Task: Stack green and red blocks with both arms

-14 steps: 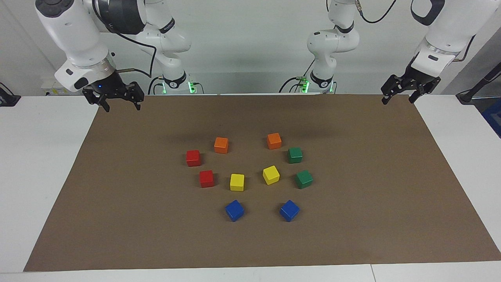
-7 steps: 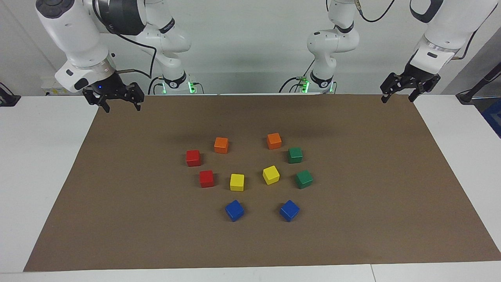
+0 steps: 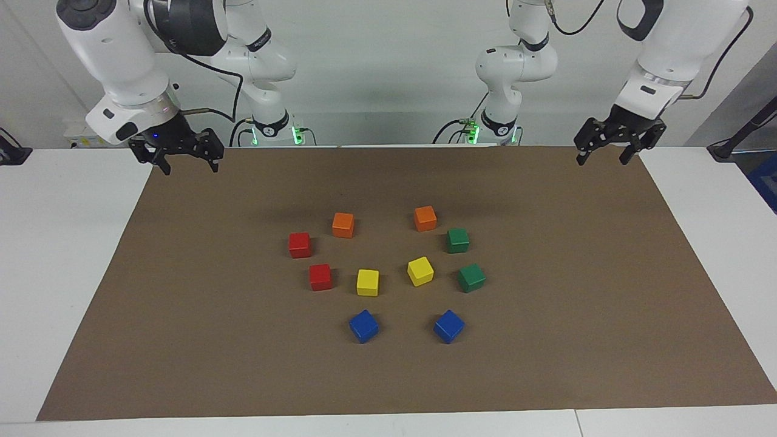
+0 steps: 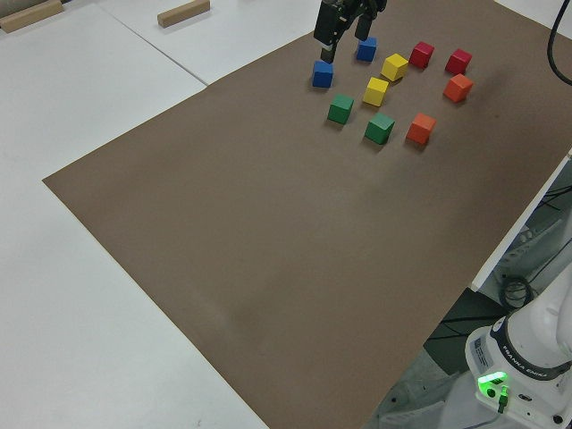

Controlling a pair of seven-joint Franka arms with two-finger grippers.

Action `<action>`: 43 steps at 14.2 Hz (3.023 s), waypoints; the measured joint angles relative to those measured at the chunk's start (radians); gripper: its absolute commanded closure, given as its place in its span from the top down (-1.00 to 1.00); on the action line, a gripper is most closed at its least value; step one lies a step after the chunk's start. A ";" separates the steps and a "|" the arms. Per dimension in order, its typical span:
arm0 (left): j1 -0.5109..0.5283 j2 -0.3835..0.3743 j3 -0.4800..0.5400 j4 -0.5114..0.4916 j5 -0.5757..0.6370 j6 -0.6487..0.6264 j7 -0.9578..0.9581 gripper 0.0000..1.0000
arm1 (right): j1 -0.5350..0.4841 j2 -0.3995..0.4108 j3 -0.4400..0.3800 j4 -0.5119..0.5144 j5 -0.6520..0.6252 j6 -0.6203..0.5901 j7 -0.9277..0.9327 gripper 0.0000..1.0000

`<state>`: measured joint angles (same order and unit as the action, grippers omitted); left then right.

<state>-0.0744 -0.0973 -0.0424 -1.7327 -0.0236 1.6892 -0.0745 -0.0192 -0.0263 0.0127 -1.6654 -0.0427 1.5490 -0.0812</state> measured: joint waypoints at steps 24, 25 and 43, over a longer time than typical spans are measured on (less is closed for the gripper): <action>-0.357 0.250 -0.005 -0.388 0.000 0.622 -0.457 1.00 | 0.222 0.021 0.010 -0.292 0.032 0.427 0.293 0.97; -0.359 0.268 -0.005 -0.390 0.000 0.639 -0.461 1.00 | 0.231 0.034 0.010 -0.315 0.032 0.465 0.307 0.97; -0.369 0.348 0.000 -0.385 0.005 0.722 -0.469 -1.00 | 0.275 0.203 0.011 -0.574 0.032 0.996 0.348 -0.94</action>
<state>-0.4438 0.2506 -0.0419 -2.1180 -0.0184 2.4116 -0.5438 0.2561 0.1771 0.0235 -2.2396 -0.0104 2.5447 0.2672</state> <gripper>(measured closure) 0.454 0.101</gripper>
